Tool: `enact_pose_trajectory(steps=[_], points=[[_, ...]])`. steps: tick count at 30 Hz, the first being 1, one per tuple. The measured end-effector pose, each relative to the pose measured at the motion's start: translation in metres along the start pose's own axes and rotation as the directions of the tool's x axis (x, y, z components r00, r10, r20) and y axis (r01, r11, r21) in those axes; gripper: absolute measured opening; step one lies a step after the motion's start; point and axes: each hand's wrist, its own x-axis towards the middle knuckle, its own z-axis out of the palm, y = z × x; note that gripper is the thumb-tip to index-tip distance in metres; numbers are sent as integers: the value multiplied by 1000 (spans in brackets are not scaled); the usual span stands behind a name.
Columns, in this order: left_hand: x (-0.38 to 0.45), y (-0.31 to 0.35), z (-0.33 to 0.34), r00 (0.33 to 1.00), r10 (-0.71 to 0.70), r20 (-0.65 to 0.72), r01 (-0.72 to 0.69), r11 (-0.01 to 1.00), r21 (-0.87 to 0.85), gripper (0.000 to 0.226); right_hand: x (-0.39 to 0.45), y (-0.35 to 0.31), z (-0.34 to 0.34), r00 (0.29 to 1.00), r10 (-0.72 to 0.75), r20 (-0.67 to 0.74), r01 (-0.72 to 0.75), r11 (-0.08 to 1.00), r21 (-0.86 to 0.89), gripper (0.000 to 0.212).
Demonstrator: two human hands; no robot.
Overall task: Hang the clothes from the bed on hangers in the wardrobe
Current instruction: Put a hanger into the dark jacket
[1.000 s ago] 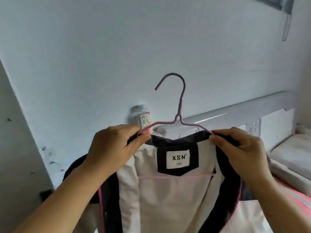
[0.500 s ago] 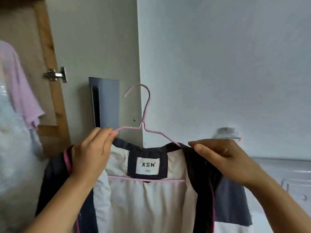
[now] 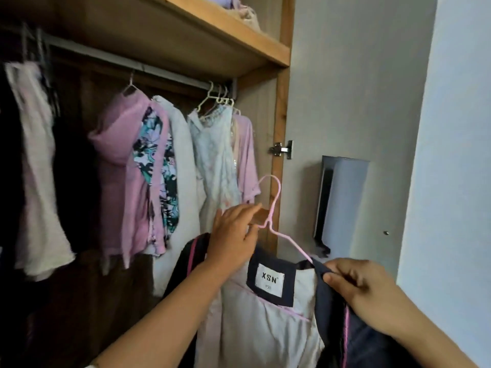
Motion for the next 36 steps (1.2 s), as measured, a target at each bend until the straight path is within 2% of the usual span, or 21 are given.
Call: enact_pose_trajectory(steps=[3,5,7,9,11,13,15,19,22,24,26,29,31,36], points=[[-1,18,-23,976,-213,42,217,965,-145,42,22,-18,25,997,-77,-3,77,995,-69,15],[1,14,-30,942,-335,-22,321,919,-228,26,30,-31,37,990,-135,-34,133,989,-65,17],[4,2,-40,934,-343,-100,330,936,-121,15,36,-47,47,986,-163,-17,163,987,-1,32],[9,-13,-50,922,-350,-163,346,937,-53,12,42,-62,54,982,-177,63,169,979,117,32],[13,-29,-63,893,-388,-231,371,922,-112,10,49,-75,55,960,-194,201,133,951,280,21],[16,-44,-78,848,-414,-331,379,910,-169,11,56,-84,54,905,-209,371,37,906,421,29],[20,-59,-95,830,-392,-396,365,920,-146,13,64,-89,60,859,-248,448,28,897,441,36],[41,-88,-124,806,-380,-453,351,924,-150,11,87,-104,85,851,-340,399,112,861,496,29],[60,-110,-142,802,-330,-498,311,942,-123,15,103,-121,102,820,-440,366,88,729,679,51],[75,-122,-156,799,-303,-520,289,951,-109,12,118,-137,114,829,-464,312,56,623,780,66],[92,-136,-169,802,-276,-530,270,959,-92,12,137,-151,127,856,-460,236,74,561,825,67],[120,-156,-188,830,-275,-484,239,961,-137,10,169,-175,139,905,-411,108,144,535,833,63],[136,-165,-201,841,-312,-442,239,947,-214,21,189,-193,145,934,-353,49,146,503,852,61],[132,-174,-223,860,-314,-402,250,946,-204,38,240,-226,153,945,-325,-31,208,525,826,65]])
